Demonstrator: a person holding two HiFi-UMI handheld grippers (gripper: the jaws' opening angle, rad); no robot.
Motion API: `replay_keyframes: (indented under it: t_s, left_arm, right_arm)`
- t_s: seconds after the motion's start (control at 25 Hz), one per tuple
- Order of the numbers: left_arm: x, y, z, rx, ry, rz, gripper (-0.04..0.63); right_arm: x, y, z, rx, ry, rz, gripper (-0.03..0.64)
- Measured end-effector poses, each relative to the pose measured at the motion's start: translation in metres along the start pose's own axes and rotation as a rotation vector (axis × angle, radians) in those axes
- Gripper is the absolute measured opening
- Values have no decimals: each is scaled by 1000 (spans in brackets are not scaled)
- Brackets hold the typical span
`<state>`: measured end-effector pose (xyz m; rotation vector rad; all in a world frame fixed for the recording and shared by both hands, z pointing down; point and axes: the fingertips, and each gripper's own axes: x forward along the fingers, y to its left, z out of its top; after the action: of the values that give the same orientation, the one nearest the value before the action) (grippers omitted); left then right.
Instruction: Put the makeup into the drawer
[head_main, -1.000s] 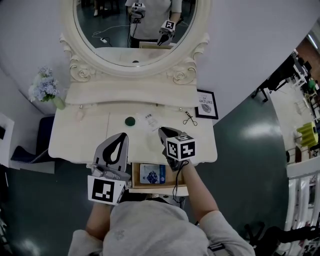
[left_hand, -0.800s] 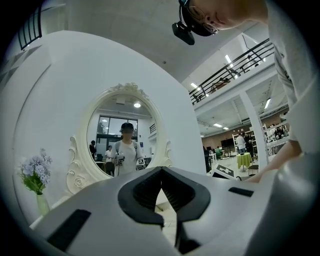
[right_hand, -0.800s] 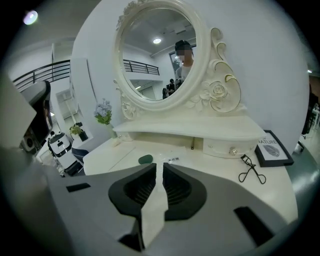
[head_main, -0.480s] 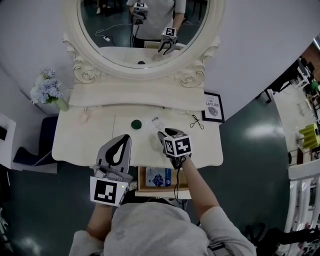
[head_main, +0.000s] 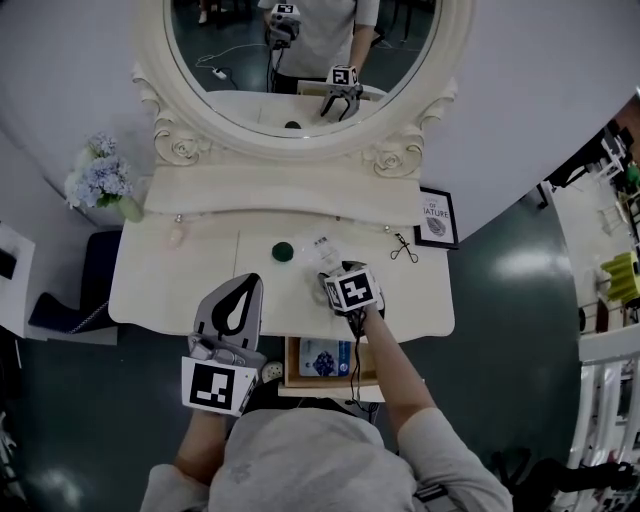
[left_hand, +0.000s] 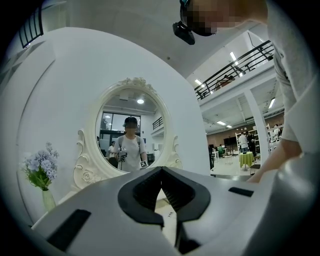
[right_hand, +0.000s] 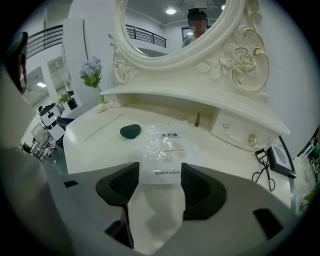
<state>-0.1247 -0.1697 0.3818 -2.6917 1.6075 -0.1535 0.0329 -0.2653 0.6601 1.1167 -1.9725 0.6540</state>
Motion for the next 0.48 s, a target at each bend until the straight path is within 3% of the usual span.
replay_keyframes:
  t_s: [0.12, 0.4, 0.48]
  left_arm:
    - [0, 3, -2, -3, 3, 2, 14]
    - [3, 10, -5, -14, 6, 8, 15]
    - [4, 9, -6, -13, 7, 4, 15]
  right_arm:
    - [8, 3, -10, -22, 41, -10, 251]
    - [9, 3, -9, -13, 31, -3, 253]
    - [10, 6, -10, -24, 30, 8, 224]
